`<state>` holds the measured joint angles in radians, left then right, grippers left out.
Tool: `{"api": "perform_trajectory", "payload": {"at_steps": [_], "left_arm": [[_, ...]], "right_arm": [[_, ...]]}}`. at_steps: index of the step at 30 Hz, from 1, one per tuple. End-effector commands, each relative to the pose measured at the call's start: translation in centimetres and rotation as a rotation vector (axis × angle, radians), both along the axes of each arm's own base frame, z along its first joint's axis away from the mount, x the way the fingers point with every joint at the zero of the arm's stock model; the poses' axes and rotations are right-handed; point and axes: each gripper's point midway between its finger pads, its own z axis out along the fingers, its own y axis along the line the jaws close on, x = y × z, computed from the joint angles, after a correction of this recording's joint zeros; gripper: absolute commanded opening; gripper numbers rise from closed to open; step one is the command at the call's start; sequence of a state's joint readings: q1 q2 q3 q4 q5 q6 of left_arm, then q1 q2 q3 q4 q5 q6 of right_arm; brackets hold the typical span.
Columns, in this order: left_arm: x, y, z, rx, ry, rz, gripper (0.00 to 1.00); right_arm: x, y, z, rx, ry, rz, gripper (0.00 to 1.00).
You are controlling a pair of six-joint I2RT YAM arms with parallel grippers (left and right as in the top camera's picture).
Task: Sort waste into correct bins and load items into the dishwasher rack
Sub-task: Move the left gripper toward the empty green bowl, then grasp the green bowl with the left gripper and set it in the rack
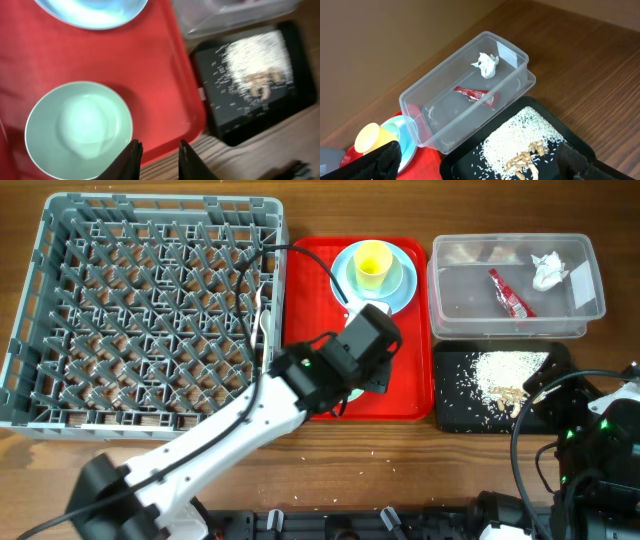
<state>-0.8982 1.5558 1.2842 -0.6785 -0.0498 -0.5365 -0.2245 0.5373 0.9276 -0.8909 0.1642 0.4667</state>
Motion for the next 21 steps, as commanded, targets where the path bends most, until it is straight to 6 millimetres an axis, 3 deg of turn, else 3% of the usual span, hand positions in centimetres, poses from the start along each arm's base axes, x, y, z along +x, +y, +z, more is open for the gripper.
{"api": "perform_trajectory", "payload": {"at_steps": [1, 3, 6, 9, 10, 12, 13, 14, 16, 18, 19, 20, 21], "left_arm": [[-0.4, -0.7, -5.8, 0.147, 0.065, -0.019, 0.28], [-0.8, -0.7, -10.0, 0.232, 0.128, -0.027, 0.29], [-1.1, -0.3, -13.4, 0.301, 0.180, -0.029, 0.29], [-1.2, -0.1, -14.5, 0.324, 0.197, -0.029, 0.20], [-1.1, 0.0, -14.5, 0.330, 0.190, -0.025, 0.04], [-0.5, -0.3, -14.0, 0.311, 0.169, -0.018, 0.04], [0.4, -0.7, -12.8, 0.279, 0.146, -0.008, 0.04], [2.1, -1.1, -10.1, 0.230, 0.109, 0.012, 0.04], [5.2, -1.7, -3.2, 0.089, 0.049, 0.032, 0.04], [7.9, -2.4, 6.8, -0.219, 0.024, -0.059, 0.04], [9.3, -1.6, 10.6, -0.346, 0.019, -0.103, 0.04], [11.3, 0.5, 13.1, -0.453, 0.021, -0.103, 0.04], [12.9, 2.4, 14.2, -0.525, 0.018, -0.096, 0.04]], "right_arm": [[0.0, 0.1, 0.4, 0.006, -0.015, 0.000, 1.00], [0.0, 0.1, 0.4, 0.006, -0.015, 0.000, 1.00], [0.0, 0.1, 0.4, 0.006, -0.015, 0.000, 1.00], [0.0, 0.1, 0.4, 0.006, -0.015, 0.000, 1.00], [0.0, 0.1, 0.4, 0.006, -0.015, 0.000, 1.00], [0.0, 0.1, 0.4, 0.006, -0.015, 0.000, 1.00], [0.0, 0.1, 0.4, 0.006, -0.015, 0.000, 1.00], [0.0, 0.1, 0.4, 0.006, -0.015, 0.000, 1.00], [0.0, 0.1, 0.4, 0.006, -0.016, 0.000, 1.00], [0.0, 0.1, 0.4, 0.006, -0.015, 0.000, 1.00], [0.0, 0.1, 0.4, 0.006, -0.016, 0.000, 1.00], [0.0, 0.1, 0.4, 0.006, -0.015, 0.001, 1.00], [0.0, 0.1, 0.4, 0.006, -0.015, 0.000, 1.00]]}}
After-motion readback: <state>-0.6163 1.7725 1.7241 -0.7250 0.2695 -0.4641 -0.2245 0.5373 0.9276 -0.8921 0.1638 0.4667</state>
